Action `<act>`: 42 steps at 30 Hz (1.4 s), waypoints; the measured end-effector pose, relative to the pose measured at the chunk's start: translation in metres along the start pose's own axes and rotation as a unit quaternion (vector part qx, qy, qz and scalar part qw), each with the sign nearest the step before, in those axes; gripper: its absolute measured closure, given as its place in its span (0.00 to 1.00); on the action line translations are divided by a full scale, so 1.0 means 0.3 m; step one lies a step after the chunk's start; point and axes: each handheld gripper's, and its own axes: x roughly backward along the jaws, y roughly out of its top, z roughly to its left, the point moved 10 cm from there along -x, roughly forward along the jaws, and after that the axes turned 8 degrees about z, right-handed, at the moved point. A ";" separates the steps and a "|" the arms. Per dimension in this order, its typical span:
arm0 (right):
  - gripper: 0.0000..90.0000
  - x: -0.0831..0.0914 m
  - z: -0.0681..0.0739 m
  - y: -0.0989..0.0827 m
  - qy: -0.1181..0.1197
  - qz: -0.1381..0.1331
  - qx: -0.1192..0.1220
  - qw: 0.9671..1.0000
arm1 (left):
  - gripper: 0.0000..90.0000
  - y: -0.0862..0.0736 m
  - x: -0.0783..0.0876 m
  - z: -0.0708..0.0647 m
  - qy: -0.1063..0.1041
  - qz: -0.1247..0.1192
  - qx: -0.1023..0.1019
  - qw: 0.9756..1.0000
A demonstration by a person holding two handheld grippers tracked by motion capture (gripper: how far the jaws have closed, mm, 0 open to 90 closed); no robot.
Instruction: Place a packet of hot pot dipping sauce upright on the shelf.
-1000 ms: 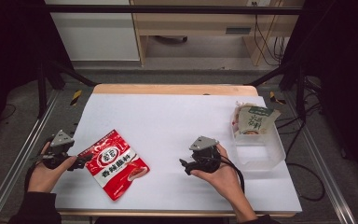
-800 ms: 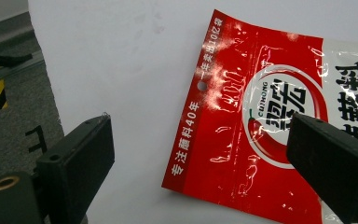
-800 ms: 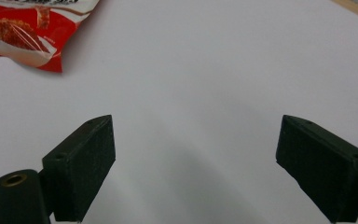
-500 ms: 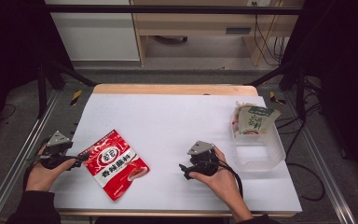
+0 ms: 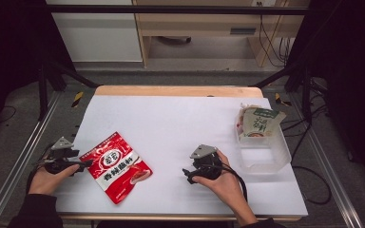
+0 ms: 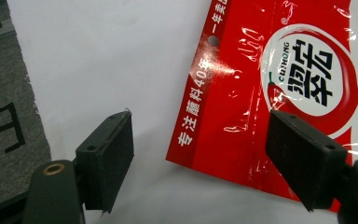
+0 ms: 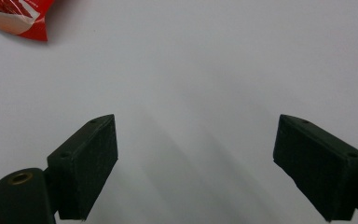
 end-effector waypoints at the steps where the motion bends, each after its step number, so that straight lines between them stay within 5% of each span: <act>1: 0.16 -0.001 0.000 0.000 0.000 0.000 0.001 1.000 | 0.27 -0.002 -0.003 -0.003 -0.002 0.002 -0.001 1.000; 12: 0.16 -0.002 -0.001 -0.003 -0.002 0.003 0.002 1.000 | 0.40 0.000 0.007 -0.045 -0.022 0.004 -0.006 1.000; 23: 0.16 -0.002 -0.002 -0.010 -0.002 0.008 0.005 1.000 | 0.48 0.035 0.075 -0.088 -0.060 -0.029 0.010 0.998; 26: 0.16 -0.007 0.000 -0.012 0.000 0.010 0.006 1.000 | 0.51 0.018 0.073 -0.100 -0.090 -0.016 0.025 0.996; 32: 0.16 -0.008 0.002 -0.014 0.002 0.011 0.009 1.000 | 0.53 -0.017 0.029 -0.085 -0.095 0.011 0.038 0.995; 42: 0.17 -0.007 0.004 -0.012 0.002 0.010 0.011 1.000 | 0.95 0.019 0.030 -0.067 -0.069 0.002 0.032 0.997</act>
